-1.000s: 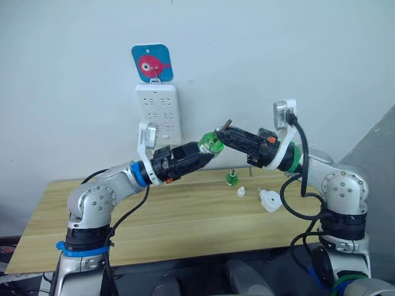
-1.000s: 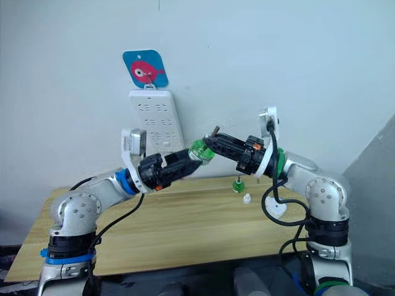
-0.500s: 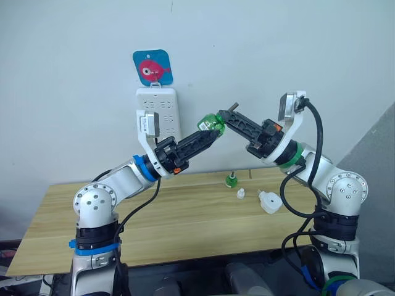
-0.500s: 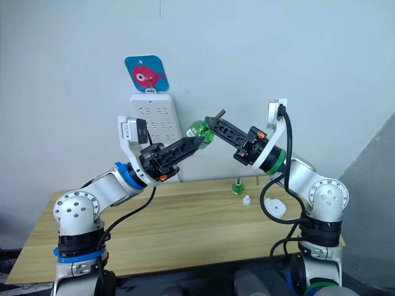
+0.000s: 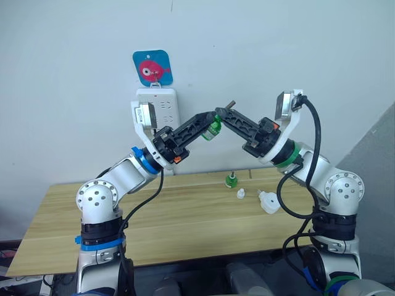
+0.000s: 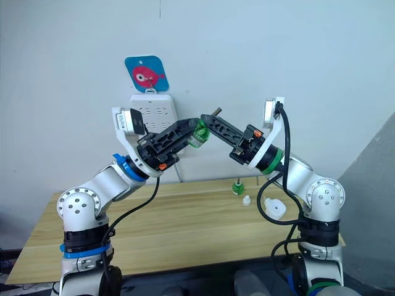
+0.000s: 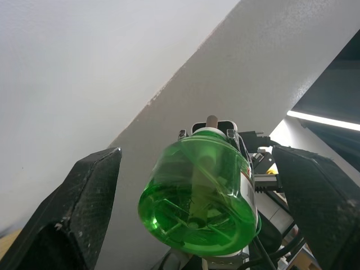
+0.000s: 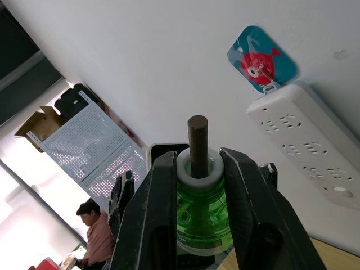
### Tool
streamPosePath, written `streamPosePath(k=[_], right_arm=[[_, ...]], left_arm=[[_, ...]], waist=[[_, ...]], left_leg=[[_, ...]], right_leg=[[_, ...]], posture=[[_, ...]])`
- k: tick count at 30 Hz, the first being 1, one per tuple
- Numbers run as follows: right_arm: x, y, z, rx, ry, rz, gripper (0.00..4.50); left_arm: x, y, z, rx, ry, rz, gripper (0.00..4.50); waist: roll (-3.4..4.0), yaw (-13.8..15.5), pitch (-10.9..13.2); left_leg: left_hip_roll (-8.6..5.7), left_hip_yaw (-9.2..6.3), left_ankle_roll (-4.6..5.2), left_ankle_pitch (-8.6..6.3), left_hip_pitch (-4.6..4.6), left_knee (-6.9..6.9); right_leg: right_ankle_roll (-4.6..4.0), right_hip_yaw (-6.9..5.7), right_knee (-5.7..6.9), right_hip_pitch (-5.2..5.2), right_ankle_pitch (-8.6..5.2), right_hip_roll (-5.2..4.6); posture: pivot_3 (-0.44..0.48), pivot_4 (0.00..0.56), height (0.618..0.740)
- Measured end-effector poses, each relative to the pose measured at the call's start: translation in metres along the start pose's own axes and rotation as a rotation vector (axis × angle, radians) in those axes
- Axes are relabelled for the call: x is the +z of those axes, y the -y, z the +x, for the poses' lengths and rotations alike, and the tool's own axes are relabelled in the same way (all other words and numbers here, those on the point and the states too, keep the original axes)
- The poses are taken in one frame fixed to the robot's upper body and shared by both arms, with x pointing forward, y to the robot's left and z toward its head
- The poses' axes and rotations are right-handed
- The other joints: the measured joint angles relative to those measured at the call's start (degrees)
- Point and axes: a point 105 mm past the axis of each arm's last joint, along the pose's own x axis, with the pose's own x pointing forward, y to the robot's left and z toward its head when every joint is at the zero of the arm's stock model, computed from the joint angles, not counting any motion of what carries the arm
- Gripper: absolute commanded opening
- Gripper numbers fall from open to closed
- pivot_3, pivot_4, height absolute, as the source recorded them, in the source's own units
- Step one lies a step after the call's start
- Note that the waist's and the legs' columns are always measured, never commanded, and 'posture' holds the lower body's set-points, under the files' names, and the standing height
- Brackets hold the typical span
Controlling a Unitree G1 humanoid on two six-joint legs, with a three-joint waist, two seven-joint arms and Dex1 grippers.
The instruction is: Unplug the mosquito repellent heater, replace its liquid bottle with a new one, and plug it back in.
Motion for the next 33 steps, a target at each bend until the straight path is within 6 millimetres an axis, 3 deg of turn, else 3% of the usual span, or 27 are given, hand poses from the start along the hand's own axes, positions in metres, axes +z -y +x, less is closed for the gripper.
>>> streamPosePath(k=[15, 18, 23, 30, 33], right_arm=[[0.0037, -0.0026, 0.0013, 0.005, 0.024, 0.023, 0.79], [0.0029, -0.0031, 0.0017, 0.007, 0.02, 0.024, 0.79], [0.0045, -0.0032, 0.0016, 0.009, 0.032, 0.027, 0.79], [0.0044, -0.0033, 0.0006, 0.011, 0.032, 0.033, 0.79], [0.0047, -0.0034, -0.0003, 0.012, 0.032, 0.035, 1.77]], left_arm=[[0.001, 0.0, -0.0026, 0.0, 0.011, -0.033, 4.5], [0.0012, 0.0009, -0.0025, -0.007, 0.013, -0.04, 3.88], [0.001, 0.0027, -0.0025, -0.02, 0.015, -0.052, 2.42], [0.0004, 0.003, -0.0022, -0.023, 0.013, -0.055, 2.4], [0.0001, 0.0026, -0.0021, -0.021, 0.012, -0.055, 2.4]], waist=[[0.0, 0.1, 0.0], [0.0, 0.1, 0.0], [0.0, 0.1, 0.0], [0.0, 0.11, 0.0], [0.01, 0.11, 0.0]], left_leg=[[0.0, 0.0, 0.0, 0.0, -0.01, 0.0], [0.0, 0.0, 0.0, 0.0, 0.0, 0.0], [0.0, 0.0, 0.0, 0.0, 0.0, 0.0], [0.0, 0.01, 0.0, 0.0, 0.0, 0.0], [0.0, 0.01, 0.0, 0.0, 0.0, 0.0]], right_leg=[[0.0, 0.01, -0.01, 0.0, 0.0, 0.0], [0.0, 0.01, -0.01, 0.0, 0.0, 0.0], [0.0, 0.0, -0.01, 0.0, 0.0, 0.0], [0.0, 0.01, -0.01, 0.0, 0.0, 0.0], [0.0, 0.01, -0.01, 0.0, 0.0, 0.0]], posture=[[-0.132, 0.004, 0.729], [-0.132, 0.006, 0.729], [-0.132, 0.006, 0.729], [-0.132, 0.007, 0.729], [-0.134, 0.011, 0.729]])
